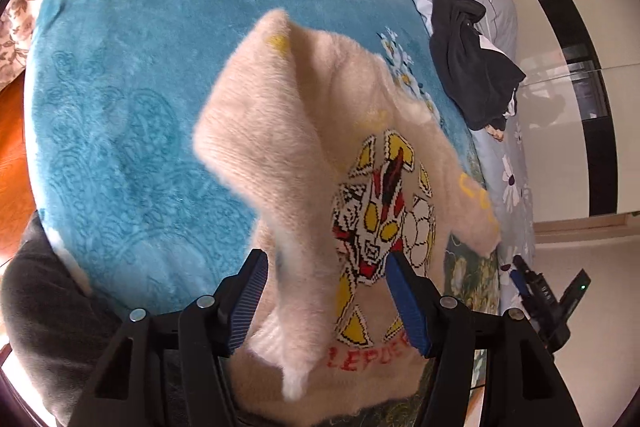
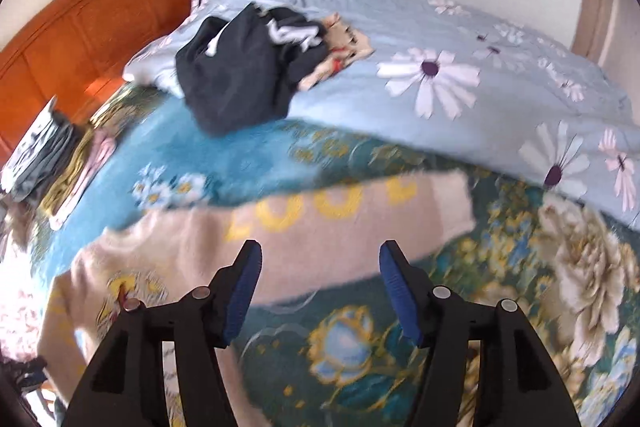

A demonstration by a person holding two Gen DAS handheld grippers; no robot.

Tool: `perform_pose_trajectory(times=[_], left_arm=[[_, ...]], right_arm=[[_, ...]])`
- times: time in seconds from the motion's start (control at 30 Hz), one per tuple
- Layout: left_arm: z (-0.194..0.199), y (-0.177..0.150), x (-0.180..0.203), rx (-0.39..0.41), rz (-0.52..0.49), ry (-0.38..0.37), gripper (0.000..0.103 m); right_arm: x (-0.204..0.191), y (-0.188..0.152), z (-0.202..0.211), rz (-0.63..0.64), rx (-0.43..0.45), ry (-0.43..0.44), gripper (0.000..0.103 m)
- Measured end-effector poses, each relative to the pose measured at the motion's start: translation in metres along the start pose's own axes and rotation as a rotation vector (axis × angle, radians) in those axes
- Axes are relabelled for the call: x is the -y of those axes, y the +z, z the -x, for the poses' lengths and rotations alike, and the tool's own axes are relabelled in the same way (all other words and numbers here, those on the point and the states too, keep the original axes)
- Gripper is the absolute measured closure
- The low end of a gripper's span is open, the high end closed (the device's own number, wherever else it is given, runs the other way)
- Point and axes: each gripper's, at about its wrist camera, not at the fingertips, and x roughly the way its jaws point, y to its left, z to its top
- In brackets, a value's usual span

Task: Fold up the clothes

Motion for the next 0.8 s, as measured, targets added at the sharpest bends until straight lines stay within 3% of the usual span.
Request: perform_pose_trajectory(times=[0.07,0.1,0.13,0.17,0.23,0.33,0.43,0.47,0.57,0.7,0.73,0.8], left_arm=[[-0.007,0.005,0.004,0.001,-0.004,0.026,0.040],[-0.009,0.008,0.005,0.003,-0.001,0.053,0.055],[-0.012,0.011,0.006,0.005,0.002,0.079,0.080],[-0.012,0.014,0.007,0.006,0.017,0.064,0.088],[-0.013,0.020,0.009,0.008,0.047,0.030,0.092],[0.000,0.033,0.023,0.057,0.067,-0.167,0.092],[0.012,0.052,0.048,0.101,0.126,-0.482,0.092],[0.015,0.059,0.059,0.127,0.130,-0.549,0.092],[-0.001,0.072,0.091,0.136,0.065,-0.489,0.090],[-0.087,0.057,0.086,-0.093,0.138,-0.320,0.090],[-0.102,0.050,0.082,-0.116,0.154,-0.293,0.090],[-0.119,0.039,0.072,-0.121,0.211,-0.309,0.090]], right_arm=[[-0.008,-0.024,-0.004,-0.010,-0.050,0.043,0.040],[-0.013,-0.035,-0.005,-0.019,-0.070,0.065,0.040],[-0.018,-0.045,-0.007,-0.027,-0.090,0.088,0.040],[-0.023,-0.055,-0.009,-0.034,-0.110,0.115,0.040],[-0.035,-0.070,-0.011,-0.042,-0.144,0.177,0.040],[-0.054,-0.085,-0.011,-0.031,-0.185,0.282,0.040],[-0.068,-0.090,-0.009,-0.030,-0.199,0.384,0.040],[-0.069,-0.090,-0.009,-0.055,-0.205,0.426,0.039],[-0.066,-0.088,-0.014,-0.172,-0.212,0.554,0.038],[-0.053,-0.090,-0.024,-0.313,-0.191,0.576,0.038],[-0.050,-0.092,-0.027,-0.339,-0.191,0.575,0.038],[-0.047,-0.096,-0.036,-0.378,-0.215,0.571,0.038]])
